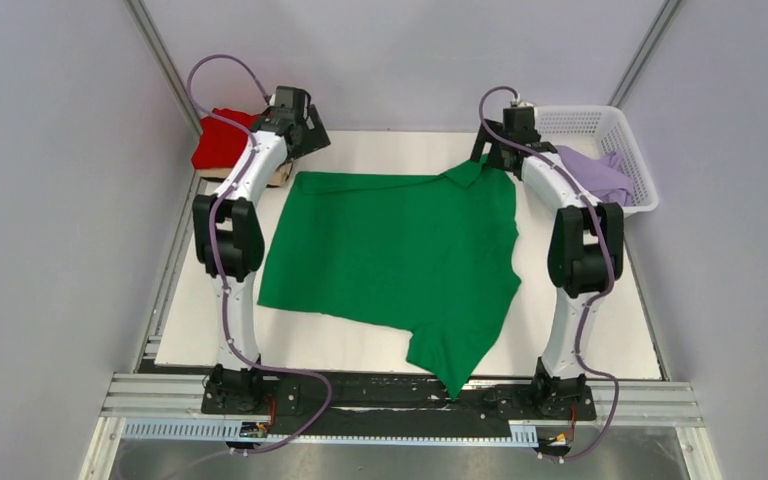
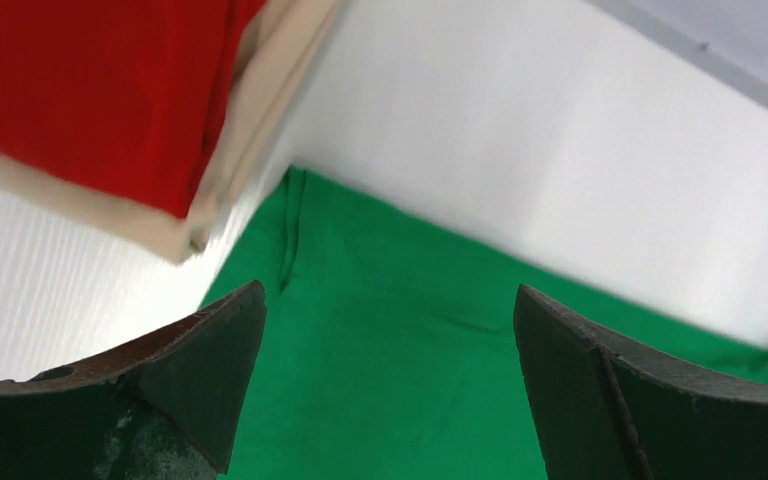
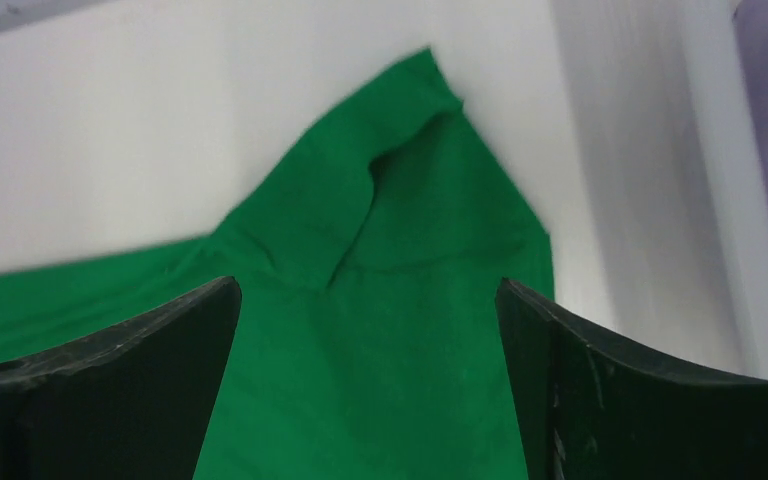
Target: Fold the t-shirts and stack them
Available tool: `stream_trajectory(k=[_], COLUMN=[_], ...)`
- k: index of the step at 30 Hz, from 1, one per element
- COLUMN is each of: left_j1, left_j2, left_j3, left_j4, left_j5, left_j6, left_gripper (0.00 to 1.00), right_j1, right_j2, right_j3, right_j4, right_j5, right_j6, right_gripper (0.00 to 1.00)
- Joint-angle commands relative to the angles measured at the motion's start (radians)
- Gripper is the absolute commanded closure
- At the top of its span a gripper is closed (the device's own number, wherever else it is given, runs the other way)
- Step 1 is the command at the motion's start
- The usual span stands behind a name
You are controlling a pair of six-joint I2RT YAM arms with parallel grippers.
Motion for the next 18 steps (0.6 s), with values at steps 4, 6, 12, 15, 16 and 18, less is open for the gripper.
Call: stream_trajectory(k=[4,6,12,15,16,18], left_j1=[-0.018,-0.023,-0.045,-0.046,-0.047,-0.048], left_j2=[-0.374,-0.454,-0.567,-0.575,-0.574,-0.574], left_j3=[-0.482,-0.634,-0.921,-1.008,-1.023,-1.075], left_j4=[0.106,0.148,0.200,0.197,0.195,0.190], left_j5=[0.107,0.155,0.228,0.233,0.233,0.235], left_j6=[-0.032,-0.045,-0.062,-0.062,-0.061,-0.063], left_gripper=[0.00,0.00,0.00,0.00,0.00,0.00], right_j1=[0.048,0.100,0.212,0.216,0.215,0.215], right_j2=[-0.392,-0.467,-0.600,-0.610,-0.609,-0.614], right_j3=[-0.433,-0.556,-0.832,-0.910,-0.928,-0.961], right_j4=[-0.034,-0.045,-0.076,-0.079,-0.080,-0.090], right_j5=[-0.226,-0.213,-0.208,-0.216,-0.214,-0.193], right_j6=[0.222,0.258,0.377,0.411,0.420,0.442], right_gripper=[0.00,0.00,0.00,0.00,0.00,0.00])
